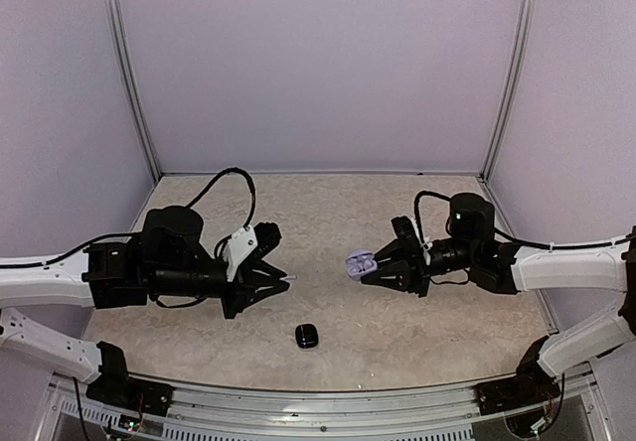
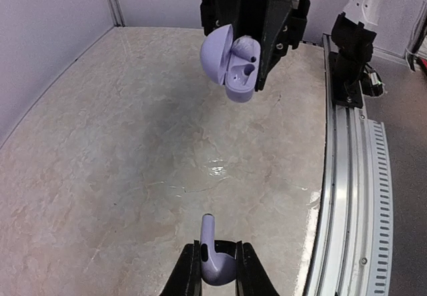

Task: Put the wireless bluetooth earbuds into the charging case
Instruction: Pick up the left earbud from the center of the board, then place the left earbud in the left side groove of the charging case.

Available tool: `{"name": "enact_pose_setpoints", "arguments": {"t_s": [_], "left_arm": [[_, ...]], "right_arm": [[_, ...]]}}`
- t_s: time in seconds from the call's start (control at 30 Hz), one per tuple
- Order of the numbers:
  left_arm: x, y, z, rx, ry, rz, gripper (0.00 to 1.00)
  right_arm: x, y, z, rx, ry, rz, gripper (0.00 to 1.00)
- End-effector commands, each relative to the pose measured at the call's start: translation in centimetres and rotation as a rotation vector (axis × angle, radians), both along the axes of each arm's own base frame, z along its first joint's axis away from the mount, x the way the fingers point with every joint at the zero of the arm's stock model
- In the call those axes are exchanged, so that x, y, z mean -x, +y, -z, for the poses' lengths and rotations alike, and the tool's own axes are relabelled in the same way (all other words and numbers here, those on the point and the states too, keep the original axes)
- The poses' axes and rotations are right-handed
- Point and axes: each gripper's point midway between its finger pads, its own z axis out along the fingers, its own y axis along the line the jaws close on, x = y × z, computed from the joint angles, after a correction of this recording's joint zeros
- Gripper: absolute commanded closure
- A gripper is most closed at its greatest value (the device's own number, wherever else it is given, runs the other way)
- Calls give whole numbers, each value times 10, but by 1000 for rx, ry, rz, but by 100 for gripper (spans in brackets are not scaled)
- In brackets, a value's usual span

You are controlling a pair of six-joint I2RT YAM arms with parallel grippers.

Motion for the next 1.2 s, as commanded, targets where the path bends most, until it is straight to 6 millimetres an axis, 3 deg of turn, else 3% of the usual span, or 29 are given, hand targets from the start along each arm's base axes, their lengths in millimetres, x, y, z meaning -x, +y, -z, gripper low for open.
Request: {"name": "enact_pose_setpoints", "arguments": {"t_s": [0.0, 0.27, 0.43, 0.8, 1.17], "left_arm": [[40, 7, -10, -102, -58, 148, 90], [89, -1, -23, -218, -198, 317, 90], [102, -6, -22, -292, -269, 382, 90], [106, -17, -1, -396, -357, 477, 90], [105, -26, 12, -453, -414, 485, 90]], "right_arm": [[28, 13, -2, 24, -4, -115, 100], [68, 29, 7, 47, 111, -279, 100], [88, 40, 22, 88, 188, -371, 100], [103, 66, 41, 146, 307, -465, 100], [111, 75, 47, 158, 344, -529, 100]]}}
